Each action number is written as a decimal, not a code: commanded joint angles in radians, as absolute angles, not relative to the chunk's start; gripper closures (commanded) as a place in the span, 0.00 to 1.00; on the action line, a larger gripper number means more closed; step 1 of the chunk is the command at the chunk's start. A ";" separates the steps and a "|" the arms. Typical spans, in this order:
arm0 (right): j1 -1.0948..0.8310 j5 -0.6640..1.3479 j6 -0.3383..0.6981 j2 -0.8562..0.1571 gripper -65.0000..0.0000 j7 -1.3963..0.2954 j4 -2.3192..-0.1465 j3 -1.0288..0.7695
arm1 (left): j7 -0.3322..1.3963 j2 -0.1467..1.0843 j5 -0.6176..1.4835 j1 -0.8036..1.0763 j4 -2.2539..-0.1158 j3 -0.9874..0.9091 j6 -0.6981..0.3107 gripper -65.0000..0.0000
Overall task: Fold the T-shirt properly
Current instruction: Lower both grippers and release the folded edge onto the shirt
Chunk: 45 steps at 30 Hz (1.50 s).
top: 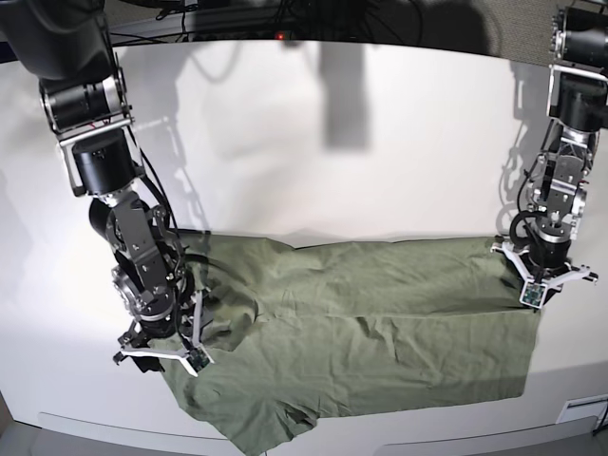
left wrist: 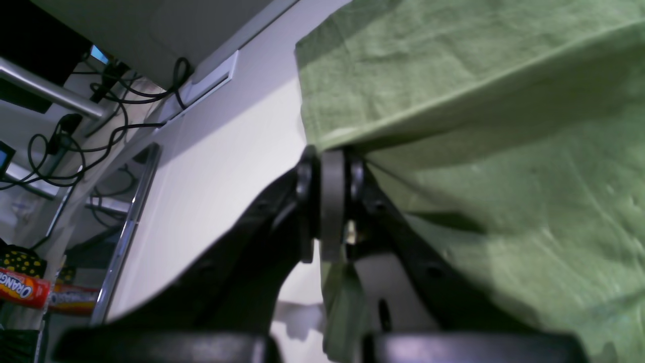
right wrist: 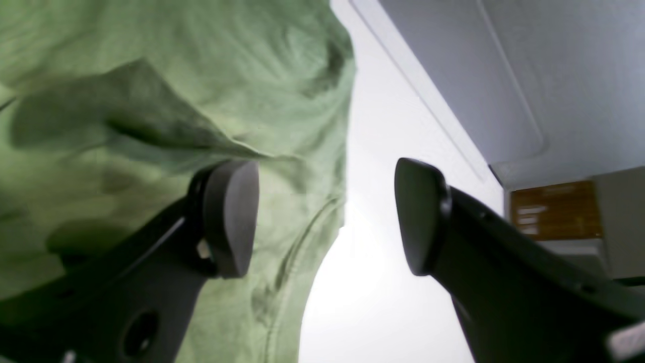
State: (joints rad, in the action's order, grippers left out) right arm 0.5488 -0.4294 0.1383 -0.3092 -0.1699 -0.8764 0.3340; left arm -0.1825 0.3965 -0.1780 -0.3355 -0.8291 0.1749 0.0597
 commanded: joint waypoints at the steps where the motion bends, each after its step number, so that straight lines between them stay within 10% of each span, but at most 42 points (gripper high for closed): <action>1: 0.587 -0.438 0.113 -0.315 0.36 -0.149 -0.890 0.327 | -0.210 0.413 -0.174 -0.363 -0.843 0.167 0.075 1.00; 12: 0.585 -0.332 0.113 -0.308 0.36 -0.233 -0.890 0.327 | -0.263 0.416 -0.226 -0.368 -0.843 0.167 0.075 1.00; 17: 0.584 -0.332 0.113 -0.308 0.36 -0.234 -0.890 0.327 | -0.308 0.416 -0.314 -0.372 -0.843 0.167 0.084 0.61; 32: 0.584 -0.332 0.113 -0.308 0.36 -0.236 -0.890 0.327 | -0.249 0.416 -0.307 -0.464 -0.725 0.167 0.083 0.61; 45: 0.580 -0.023 0.115 -0.308 0.36 -0.238 -0.894 0.326 | -0.245 0.416 0.215 -0.364 -0.860 0.165 0.081 0.61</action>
